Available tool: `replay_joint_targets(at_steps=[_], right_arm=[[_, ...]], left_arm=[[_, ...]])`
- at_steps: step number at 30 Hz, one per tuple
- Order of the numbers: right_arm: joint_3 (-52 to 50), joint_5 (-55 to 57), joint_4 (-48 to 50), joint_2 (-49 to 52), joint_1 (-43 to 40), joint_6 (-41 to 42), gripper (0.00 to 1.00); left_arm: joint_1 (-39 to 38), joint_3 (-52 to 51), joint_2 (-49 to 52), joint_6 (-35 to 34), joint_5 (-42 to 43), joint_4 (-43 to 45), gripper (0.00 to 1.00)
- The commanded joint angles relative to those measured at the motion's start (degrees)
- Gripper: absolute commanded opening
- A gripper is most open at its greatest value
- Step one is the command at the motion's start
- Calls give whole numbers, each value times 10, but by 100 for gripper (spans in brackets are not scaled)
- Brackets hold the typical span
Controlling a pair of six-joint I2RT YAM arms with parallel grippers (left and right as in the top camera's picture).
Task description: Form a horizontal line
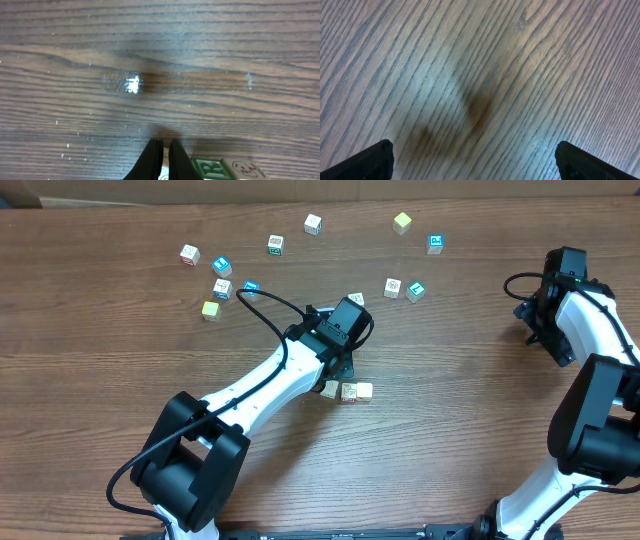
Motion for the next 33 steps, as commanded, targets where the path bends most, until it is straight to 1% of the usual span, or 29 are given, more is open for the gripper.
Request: replay_joint_targets(at_steps=[1, 5, 11, 18, 23, 30, 33], right_arm=[[11, 6, 1, 8, 0, -1, 100], [11, 6, 1, 8, 0, -1, 100], [12, 6, 1, 8, 0, -1, 100], [12, 6, 1, 8, 0, -1, 100], [12, 6, 1, 8, 0, -1, 100], [12, 6, 1, 8, 0, -1, 100], [11, 6, 1, 8, 0, -1, 100]], left_arm=[[1, -3, 7, 23, -14, 15, 4], [1, -3, 7, 52, -14, 41, 4], [-1, -4, 7, 54, 12, 21, 4], [-2, -18, 7, 54, 43, 19, 4], [-2, -19, 8, 54, 50, 15, 4], [-1, -43, 8, 58, 48, 62, 4], [-1, -45, 8, 58, 49, 63, 4]])
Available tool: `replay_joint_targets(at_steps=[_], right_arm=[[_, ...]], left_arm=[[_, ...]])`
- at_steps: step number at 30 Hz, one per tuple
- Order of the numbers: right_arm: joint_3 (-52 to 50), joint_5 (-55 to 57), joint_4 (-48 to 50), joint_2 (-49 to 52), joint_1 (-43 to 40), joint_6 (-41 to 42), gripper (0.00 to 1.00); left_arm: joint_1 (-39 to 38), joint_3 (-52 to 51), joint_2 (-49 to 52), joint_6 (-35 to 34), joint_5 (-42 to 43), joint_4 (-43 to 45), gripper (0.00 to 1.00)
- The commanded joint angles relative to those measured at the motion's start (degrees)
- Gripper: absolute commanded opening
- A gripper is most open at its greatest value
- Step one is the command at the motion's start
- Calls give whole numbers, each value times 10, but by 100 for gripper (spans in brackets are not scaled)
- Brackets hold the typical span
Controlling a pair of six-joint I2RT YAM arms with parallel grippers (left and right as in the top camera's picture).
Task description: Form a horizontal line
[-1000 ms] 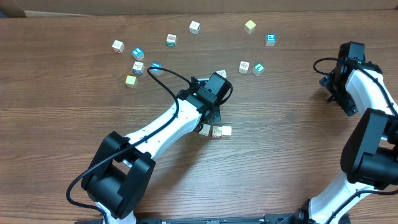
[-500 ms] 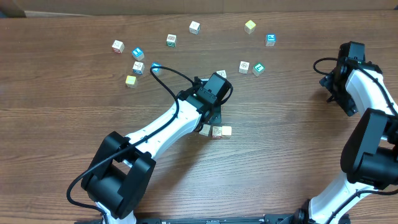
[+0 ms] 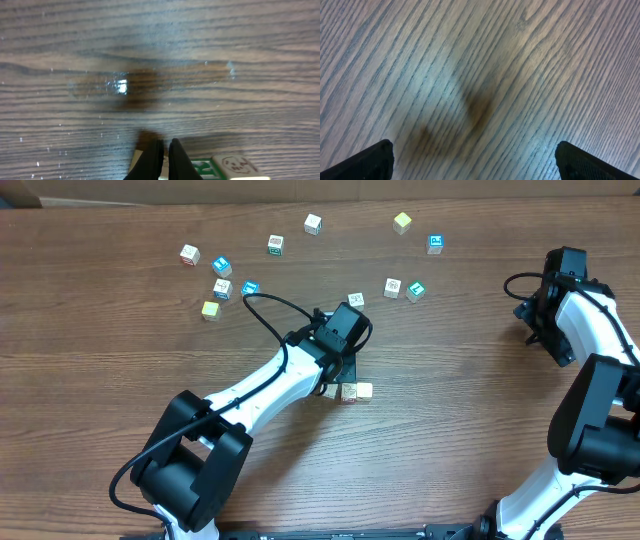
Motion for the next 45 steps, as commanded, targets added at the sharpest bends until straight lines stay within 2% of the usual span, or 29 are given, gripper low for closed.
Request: replay_joint_targets(at_steps=[1, 38, 45], right_arm=[[12, 6, 2, 8, 0, -1, 100], [12, 6, 2, 8, 0, -1, 100], [12, 6, 2, 8, 0, -1, 100]], left_arm=[[-1, -7, 8, 11, 6, 3, 4], [-1, -4, 5, 10, 37, -33, 4], [0, -4, 5, 11, 29, -4, 4]])
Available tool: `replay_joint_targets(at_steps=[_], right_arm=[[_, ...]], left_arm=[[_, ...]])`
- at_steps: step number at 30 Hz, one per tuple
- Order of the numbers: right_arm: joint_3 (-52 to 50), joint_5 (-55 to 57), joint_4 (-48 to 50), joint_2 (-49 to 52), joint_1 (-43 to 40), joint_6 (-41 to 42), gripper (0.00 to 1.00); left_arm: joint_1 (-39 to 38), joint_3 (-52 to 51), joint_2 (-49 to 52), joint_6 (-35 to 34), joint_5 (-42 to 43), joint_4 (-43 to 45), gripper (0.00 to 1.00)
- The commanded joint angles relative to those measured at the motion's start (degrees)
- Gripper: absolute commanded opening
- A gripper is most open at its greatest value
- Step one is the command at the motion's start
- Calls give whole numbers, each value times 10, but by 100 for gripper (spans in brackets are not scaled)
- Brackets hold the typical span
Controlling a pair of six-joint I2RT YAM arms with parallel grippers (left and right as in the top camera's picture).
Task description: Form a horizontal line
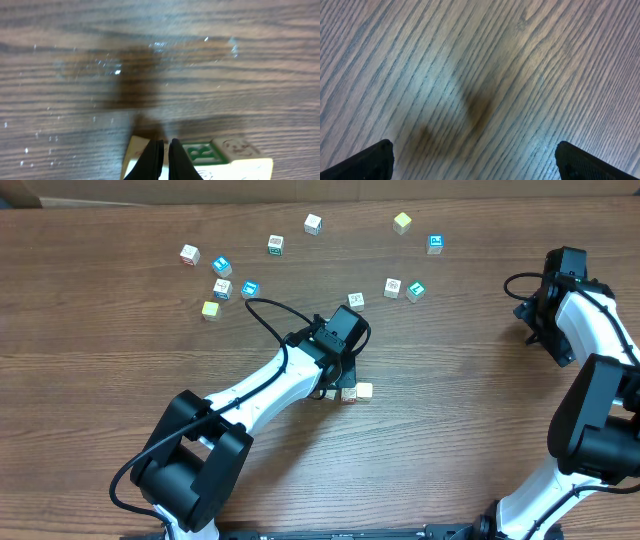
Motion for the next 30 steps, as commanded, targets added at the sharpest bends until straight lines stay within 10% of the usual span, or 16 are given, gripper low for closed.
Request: replay_joint_targets(at_steps=[1, 16, 30], right_arm=[[11, 6, 2, 8, 0, 0, 100], [11, 6, 2, 8, 0, 0, 100], [11, 6, 2, 8, 0, 0, 100]], left_arm=[[0, -2, 5, 11, -10, 15, 4], [27, -2, 5, -34, -92, -1, 4], [33, -3, 6, -54, 9, -61, 4]])
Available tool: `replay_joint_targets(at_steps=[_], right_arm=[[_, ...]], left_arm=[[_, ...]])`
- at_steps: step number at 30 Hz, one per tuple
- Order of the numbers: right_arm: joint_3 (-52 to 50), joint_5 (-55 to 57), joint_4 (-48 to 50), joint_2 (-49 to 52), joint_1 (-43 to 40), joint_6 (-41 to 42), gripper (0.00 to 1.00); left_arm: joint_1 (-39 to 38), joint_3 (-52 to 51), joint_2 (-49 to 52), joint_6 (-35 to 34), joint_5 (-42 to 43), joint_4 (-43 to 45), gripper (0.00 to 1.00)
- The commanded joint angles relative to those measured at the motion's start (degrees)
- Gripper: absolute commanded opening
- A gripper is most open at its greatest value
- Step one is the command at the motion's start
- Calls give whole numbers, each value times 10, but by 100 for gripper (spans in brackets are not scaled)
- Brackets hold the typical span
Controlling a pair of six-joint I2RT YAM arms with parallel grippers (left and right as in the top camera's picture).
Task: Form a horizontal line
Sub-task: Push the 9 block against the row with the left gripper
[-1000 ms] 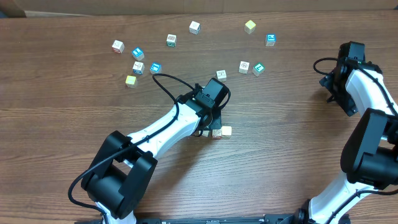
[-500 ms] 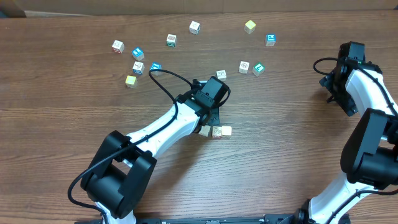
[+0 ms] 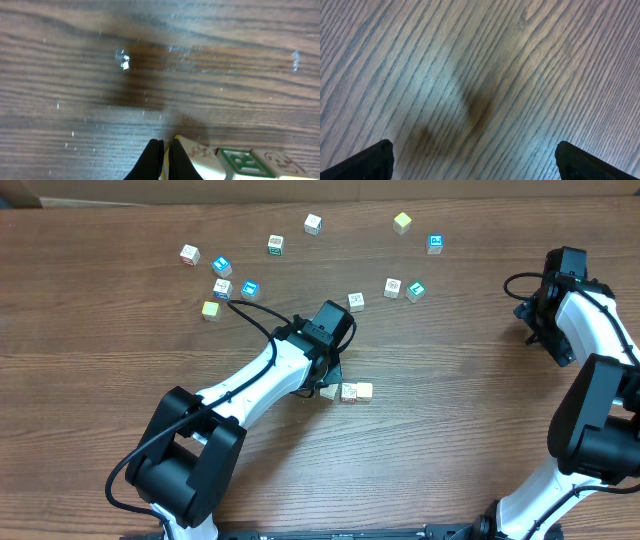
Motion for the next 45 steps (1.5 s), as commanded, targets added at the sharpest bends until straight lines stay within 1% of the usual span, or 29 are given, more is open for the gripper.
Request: replay_joint_targets(at_steps=[1, 7, 12, 16, 26, 32, 45], right_arm=[[12, 6, 1, 8, 0, 0, 100], [12, 6, 2, 8, 0, 0, 100], [12, 6, 2, 8, 0, 0, 100], [11, 6, 2, 8, 0, 0, 100], [12, 6, 2, 8, 0, 0, 100], [12, 6, 1, 8, 0, 0, 100], [12, 6, 1, 8, 0, 0, 100]], left_arm=[[-1, -3, 6, -10, 18, -12, 5], [-1, -3, 6, -9, 23, -27, 4], [-2, -3, 6, -9, 61, -33, 4], [-2, -3, 6, -9, 72, -43, 4], [-2, -3, 6, -9, 70, -40, 4], [-2, -3, 6, -7, 43, -31, 4], [-2, -3, 6, 4, 43, -21, 4]])
